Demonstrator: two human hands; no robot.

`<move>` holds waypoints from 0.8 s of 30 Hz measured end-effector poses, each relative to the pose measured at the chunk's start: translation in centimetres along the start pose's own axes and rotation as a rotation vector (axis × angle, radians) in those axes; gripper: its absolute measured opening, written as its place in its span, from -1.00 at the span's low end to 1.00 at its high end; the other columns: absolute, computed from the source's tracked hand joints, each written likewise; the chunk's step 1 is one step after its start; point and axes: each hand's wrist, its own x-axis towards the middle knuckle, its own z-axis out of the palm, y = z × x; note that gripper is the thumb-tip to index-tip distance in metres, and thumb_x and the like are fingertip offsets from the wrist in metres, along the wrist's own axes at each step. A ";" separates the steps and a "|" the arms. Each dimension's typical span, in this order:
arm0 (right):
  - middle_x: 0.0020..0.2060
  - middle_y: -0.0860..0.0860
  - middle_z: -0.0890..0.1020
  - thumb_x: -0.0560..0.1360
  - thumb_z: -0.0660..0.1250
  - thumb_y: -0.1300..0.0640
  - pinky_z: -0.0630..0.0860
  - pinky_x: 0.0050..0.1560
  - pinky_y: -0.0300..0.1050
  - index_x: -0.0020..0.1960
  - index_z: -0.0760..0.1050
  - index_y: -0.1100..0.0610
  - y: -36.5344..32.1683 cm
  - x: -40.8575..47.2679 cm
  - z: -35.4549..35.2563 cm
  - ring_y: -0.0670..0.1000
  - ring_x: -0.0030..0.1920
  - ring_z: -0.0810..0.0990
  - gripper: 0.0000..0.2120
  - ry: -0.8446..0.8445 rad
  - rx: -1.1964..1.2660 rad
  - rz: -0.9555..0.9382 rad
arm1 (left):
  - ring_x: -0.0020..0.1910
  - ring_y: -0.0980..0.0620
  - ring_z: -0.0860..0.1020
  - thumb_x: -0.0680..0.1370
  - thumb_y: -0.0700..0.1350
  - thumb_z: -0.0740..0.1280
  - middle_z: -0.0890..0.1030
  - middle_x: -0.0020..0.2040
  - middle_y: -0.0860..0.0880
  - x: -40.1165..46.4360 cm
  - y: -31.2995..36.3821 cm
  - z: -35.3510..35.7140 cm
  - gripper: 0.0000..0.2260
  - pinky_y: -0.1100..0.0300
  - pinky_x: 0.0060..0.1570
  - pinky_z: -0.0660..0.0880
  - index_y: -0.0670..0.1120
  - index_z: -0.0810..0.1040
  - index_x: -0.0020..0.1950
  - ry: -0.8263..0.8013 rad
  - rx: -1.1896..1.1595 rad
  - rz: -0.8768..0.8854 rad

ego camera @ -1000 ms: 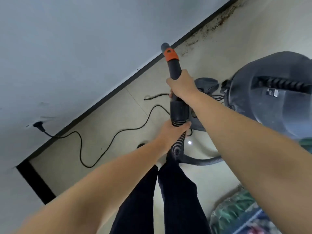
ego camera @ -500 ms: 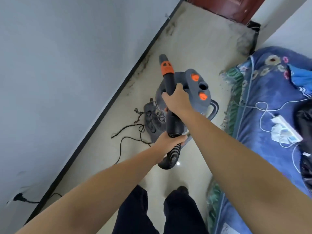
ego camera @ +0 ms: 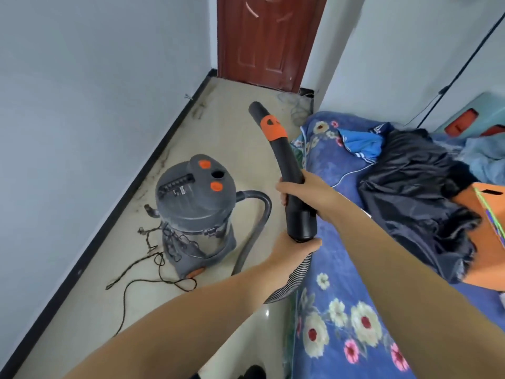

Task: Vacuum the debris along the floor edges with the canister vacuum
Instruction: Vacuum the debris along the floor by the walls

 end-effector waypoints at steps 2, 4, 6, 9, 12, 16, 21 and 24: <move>-0.49 -0.05 0.60 0.45 0.35 0.21 0.50 -0.35 -0.29 -0.12 0.43 0.14 0.3 -0.2 -1.8 -0.09 -0.45 0.55 -0.91 0.079 -0.055 -0.032 | -0.08 0.02 0.53 0.47 -0.18 0.42 0.58 -0.10 0.01 0.8 0.8 2.6 -0.74 0.26 -0.10 0.42 -0.11 0.54 0.15 0.025 -0.024 0.034; -0.53 -0.06 0.59 0.43 0.32 0.22 0.48 -0.36 -0.28 -0.12 0.40 0.10 0.1 0.7 -2.9 -0.11 -0.49 0.53 -0.90 0.137 -0.090 -0.059 | -0.02 0.00 0.57 0.47 -0.18 0.43 0.61 -0.06 0.00 2.1 1.7 4.0 -0.74 0.25 -0.07 0.44 -0.10 0.56 0.16 0.075 -0.014 0.028; -0.53 -0.06 0.58 0.41 0.32 0.22 0.47 -0.38 -0.25 -0.14 0.40 0.09 -0.6 2.3 -3.6 -0.09 -0.50 0.52 -0.89 0.165 -0.099 -0.081 | -0.07 0.02 0.58 0.47 -0.20 0.43 0.62 -0.12 0.01 3.9 2.8 4.4 -0.81 0.23 -0.10 0.47 -0.05 0.57 0.05 0.099 -0.035 0.024; -0.51 -0.06 0.58 0.40 0.32 0.19 0.49 -0.40 -0.21 -0.14 0.40 0.07 -1.7 5.7 -4.4 -0.07 -0.51 0.53 -0.90 0.196 -0.123 -0.082 | -0.20 0.06 0.56 0.46 -0.21 0.44 0.61 -0.24 0.02 6.8 4.7 4.2 -0.89 0.21 -0.16 0.46 -0.06 0.57 -0.08 0.139 -0.044 0.006; -0.46 -0.02 0.59 0.41 0.33 0.20 0.52 -0.35 -0.16 -0.12 0.39 0.06 -2.7 10.1 -5.5 -0.06 -0.49 0.55 -0.87 0.210 -0.115 -0.074 | -0.31 0.13 0.53 0.46 -0.20 0.44 0.59 -0.33 0.07 10.8 6.7 3.6 -0.91 0.27 -0.30 0.41 -0.13 0.60 -0.06 0.150 -0.041 0.008; -0.42 0.01 0.59 0.43 0.33 0.21 0.49 -0.38 -0.19 -0.10 0.37 0.06 -3.9 16.4 -7.3 -0.05 -0.47 0.55 -0.86 0.214 -0.108 -0.070 | -0.36 0.05 0.49 0.44 -0.24 0.42 0.53 -0.39 0.01 17.1 9.6 2.6 -0.91 0.21 -0.27 0.40 -0.12 0.55 -0.25 0.164 0.002 0.006; -0.45 0.00 0.59 0.43 0.32 0.20 0.46 -0.43 -0.26 -0.10 0.38 0.10 -5.8 23.5 -10.9 -0.11 -0.54 0.53 -0.88 0.262 -0.093 -0.035 | -0.38 0.08 0.49 0.46 -0.22 0.42 0.53 -0.39 0.01 23.7 14.0 2.1 -0.84 0.21 -0.27 0.40 -0.08 0.51 -0.29 0.104 0.035 -0.013; -0.45 0.01 0.60 0.43 0.32 0.20 0.48 -0.39 -0.22 -0.09 0.39 0.12 -6.7 27.2 -12.7 -0.11 -0.55 0.53 -0.89 0.271 -0.073 -0.034 | -0.36 0.04 0.47 0.49 -0.24 0.41 0.50 -0.37 -0.04 27.4 16.2 2.2 -0.82 0.17 -0.23 0.39 -0.12 0.49 -0.29 0.061 0.025 -0.028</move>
